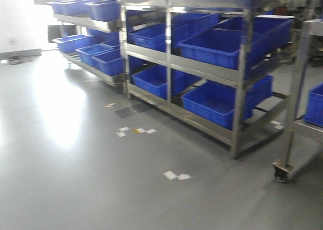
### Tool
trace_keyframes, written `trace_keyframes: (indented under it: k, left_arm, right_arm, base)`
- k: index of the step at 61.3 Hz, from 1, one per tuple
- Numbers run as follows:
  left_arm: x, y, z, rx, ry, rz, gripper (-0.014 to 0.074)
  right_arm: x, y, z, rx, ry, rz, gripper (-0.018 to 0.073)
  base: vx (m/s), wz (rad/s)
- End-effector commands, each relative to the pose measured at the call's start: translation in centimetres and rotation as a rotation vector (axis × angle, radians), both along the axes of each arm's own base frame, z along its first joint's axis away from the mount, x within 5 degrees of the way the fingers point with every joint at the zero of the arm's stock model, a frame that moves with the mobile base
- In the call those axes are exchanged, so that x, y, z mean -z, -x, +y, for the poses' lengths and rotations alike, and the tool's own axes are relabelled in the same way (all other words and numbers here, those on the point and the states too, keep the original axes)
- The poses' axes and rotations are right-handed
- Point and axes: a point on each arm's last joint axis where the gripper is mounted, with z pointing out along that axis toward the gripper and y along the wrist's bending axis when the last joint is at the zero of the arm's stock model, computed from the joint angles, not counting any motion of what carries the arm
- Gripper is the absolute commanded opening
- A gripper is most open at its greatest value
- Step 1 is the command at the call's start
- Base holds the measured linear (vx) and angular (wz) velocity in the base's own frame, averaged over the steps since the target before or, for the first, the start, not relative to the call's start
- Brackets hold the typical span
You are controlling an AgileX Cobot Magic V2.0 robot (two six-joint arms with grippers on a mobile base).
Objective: Pick red cube and place on left shelf
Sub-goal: 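Drive the base away from the table holding the red cube, then drive the base across the room to the shelf of blue crates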
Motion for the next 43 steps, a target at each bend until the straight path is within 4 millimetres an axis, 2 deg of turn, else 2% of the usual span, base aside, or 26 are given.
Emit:
trace_keyframes:
  k: [1, 33, 43]
  left_arm:
    - [0.04, -0.10, 0.05, -0.005, 0.008, -0.052, 0.0106]
    - [0.04, -0.10, 0.05, -0.005, 0.008, -0.052, 0.0106]
    - [0.04, -0.10, 0.05, -0.005, 0.008, -0.052, 0.0106]
  right_arm:
    - [-1.65, -0.03, 0.08, -0.013, 0.023, -0.104, 0.0052]
    - [-1.66, -0.04, 0.08, -0.013, 0.023, -0.104, 0.0049]
    - [-1.66, -0.04, 0.08, -0.013, 0.023, -0.104, 0.0049]
  base:
    - [-0.13, 0.52]
    - [-0.13, 0.50]
    - [-0.13, 0.27]
